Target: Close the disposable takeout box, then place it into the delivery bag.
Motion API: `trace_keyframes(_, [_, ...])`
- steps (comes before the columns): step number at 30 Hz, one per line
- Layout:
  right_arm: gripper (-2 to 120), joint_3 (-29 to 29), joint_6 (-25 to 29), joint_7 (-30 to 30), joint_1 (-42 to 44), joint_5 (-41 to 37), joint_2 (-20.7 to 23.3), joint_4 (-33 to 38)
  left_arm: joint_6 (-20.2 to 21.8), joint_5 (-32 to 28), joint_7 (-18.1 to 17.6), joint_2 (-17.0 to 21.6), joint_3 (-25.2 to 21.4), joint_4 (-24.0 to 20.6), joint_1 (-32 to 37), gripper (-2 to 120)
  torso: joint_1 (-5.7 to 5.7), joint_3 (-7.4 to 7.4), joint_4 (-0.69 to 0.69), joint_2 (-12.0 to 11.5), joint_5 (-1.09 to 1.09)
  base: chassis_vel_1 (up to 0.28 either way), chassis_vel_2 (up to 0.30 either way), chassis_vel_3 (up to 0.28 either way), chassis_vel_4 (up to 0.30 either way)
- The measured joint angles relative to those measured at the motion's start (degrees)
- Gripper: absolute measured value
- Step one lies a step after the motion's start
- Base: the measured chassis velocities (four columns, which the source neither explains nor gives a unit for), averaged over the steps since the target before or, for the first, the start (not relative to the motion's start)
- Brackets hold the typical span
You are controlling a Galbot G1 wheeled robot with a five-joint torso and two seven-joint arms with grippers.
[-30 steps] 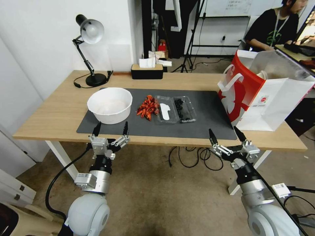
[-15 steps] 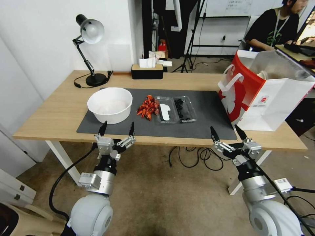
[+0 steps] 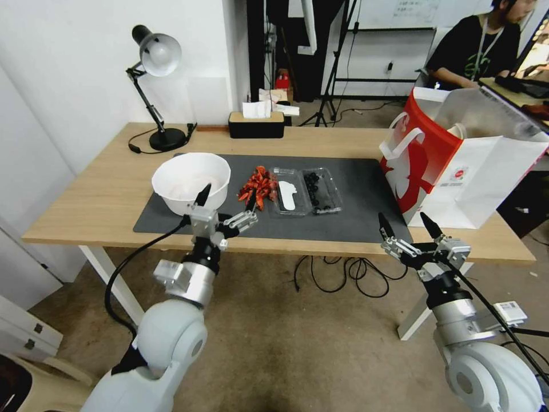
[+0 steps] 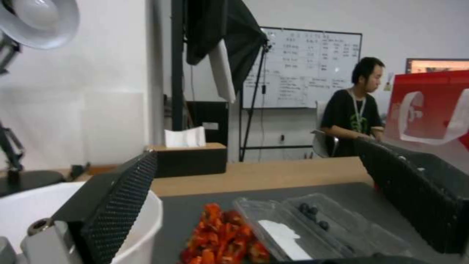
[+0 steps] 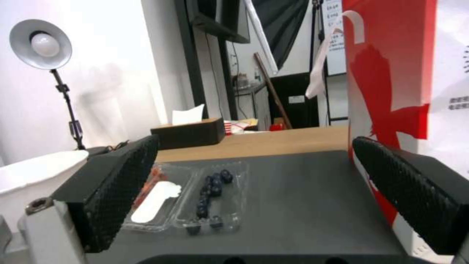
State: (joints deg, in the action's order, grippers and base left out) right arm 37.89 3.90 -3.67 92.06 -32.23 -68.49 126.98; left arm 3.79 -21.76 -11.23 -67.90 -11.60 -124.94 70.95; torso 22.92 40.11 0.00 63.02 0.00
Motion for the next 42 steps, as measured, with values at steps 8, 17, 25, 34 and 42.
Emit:
trace_keyframes(8, [100,-1.23,-1.2,-0.3,-1.27,0.0,-0.33,-0.36,4.06,-7.8,-1.28,1.3,3.46,1.61,-4.15,100,0.0,0.0,0.01,0.0,0.0,0.0,0.0,0.0,0.0])
trace_keyframes(17, [100,-1.39,-1.88,-0.47,-1.21,0.19,-1.23,-0.3,10.46,-22.69,-5.58,1.57,9.47,0.84,-7.02,100,0.0,0.0,0.0,0.0,0.0,0.0,0.0,0.0,0.0])
trace_keyframes(25, [100,-2.11,-2.09,-0.67,-0.93,0.31,-2.08,-0.05,14.59,-34.17,-10.79,1.62,14.68,2.22,-12.53,100,-0.01,0.0,0.0,0.0,0.0,0.0,0.0,0.0,0.0])
trace_keyframes(34, [100,-2.25,-2.1,-0.81,-0.57,0.37,-2.36,0.1,17.48,-43.31,-14.78,3.86,18.7,7.54,-23.63,100,-0.01,0.0,-0.01,0.0,0.01,0.0,0.0,0.0,0.0])
trace_keyframes(42, [100,-2.56,-2.08,-1.07,-0.62,0.57,-3.1,-0.05,20.18,-45.59,-15.3,5.89,21.86,11.94,-29.42,100,-0.01,-0.01,0.0,0.0,0.0,0.0,0.0,0.0,0.0])
